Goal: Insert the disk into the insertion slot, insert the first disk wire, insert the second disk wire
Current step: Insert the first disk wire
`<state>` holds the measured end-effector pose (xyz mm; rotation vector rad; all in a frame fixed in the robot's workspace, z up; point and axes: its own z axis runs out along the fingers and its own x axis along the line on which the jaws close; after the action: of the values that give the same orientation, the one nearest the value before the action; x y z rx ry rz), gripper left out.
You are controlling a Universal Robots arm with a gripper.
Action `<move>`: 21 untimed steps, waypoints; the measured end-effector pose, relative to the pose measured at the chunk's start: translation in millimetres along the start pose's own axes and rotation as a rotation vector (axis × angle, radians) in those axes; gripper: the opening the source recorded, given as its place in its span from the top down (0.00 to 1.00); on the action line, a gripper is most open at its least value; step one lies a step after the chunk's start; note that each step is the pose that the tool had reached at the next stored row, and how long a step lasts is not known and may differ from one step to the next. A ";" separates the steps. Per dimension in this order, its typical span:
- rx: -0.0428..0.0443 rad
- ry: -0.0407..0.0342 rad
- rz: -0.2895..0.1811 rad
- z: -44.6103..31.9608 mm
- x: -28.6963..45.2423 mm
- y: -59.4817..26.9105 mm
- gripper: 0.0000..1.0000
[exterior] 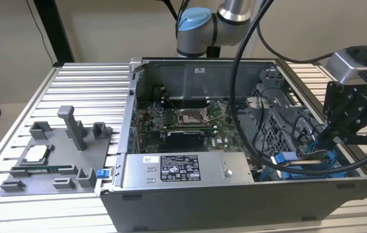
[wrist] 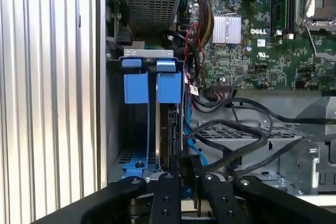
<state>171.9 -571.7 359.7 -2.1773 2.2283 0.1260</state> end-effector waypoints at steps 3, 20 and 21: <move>-0.0011 -0.0001 0.000 2.7 2.1 -0.2 1.00; 0.0023 -0.0005 0.000 15.1 7.2 5.2 1.00; 0.0032 -0.0008 0.000 15.2 7.3 5.5 1.00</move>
<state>165.6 -577.8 344.2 -2.1751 2.2266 0.1232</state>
